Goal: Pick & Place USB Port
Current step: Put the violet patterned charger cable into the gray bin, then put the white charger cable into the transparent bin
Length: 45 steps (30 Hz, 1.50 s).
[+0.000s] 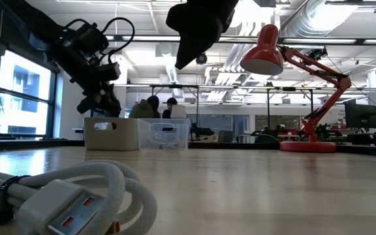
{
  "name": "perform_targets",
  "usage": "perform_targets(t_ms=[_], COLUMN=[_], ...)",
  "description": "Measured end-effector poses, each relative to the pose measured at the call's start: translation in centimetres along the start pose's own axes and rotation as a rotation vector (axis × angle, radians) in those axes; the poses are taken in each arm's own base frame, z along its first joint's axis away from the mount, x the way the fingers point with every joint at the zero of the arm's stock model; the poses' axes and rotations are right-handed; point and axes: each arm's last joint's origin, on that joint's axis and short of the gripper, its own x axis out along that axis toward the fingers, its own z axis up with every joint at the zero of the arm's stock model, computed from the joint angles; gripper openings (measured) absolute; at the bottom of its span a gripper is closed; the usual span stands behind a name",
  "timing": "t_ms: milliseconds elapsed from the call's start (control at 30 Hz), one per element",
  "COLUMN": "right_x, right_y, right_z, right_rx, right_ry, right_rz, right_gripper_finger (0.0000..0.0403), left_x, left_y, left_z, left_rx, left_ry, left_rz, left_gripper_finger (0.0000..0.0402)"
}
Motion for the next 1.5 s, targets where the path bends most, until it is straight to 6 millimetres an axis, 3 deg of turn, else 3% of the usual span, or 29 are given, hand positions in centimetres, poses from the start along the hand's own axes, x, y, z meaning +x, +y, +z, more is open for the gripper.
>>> perform_targets(t_ms=[700,1033,1500], right_x=[0.0,0.0,0.5], right_y=[0.0,-0.1,-0.6], right_z=[-0.1,-0.2,-0.6], right_rx=[-0.005,-0.018,-0.011], right_ry=[0.008,0.018,0.063], right_rz=[0.008,0.002,-0.005], right_gripper_finger=[0.0211,0.021,0.0203], left_x=[0.0,-2.0,-5.4], left_y=[0.2,1.1,2.8], left_z=[0.2,0.4,2.2], left_rx=[-0.102,-0.136,-0.26], left_ry=[-0.016,0.044,-0.114], left_rz=[0.026,0.04,-0.104], left_gripper_finger=[0.021,0.0221,0.0221])
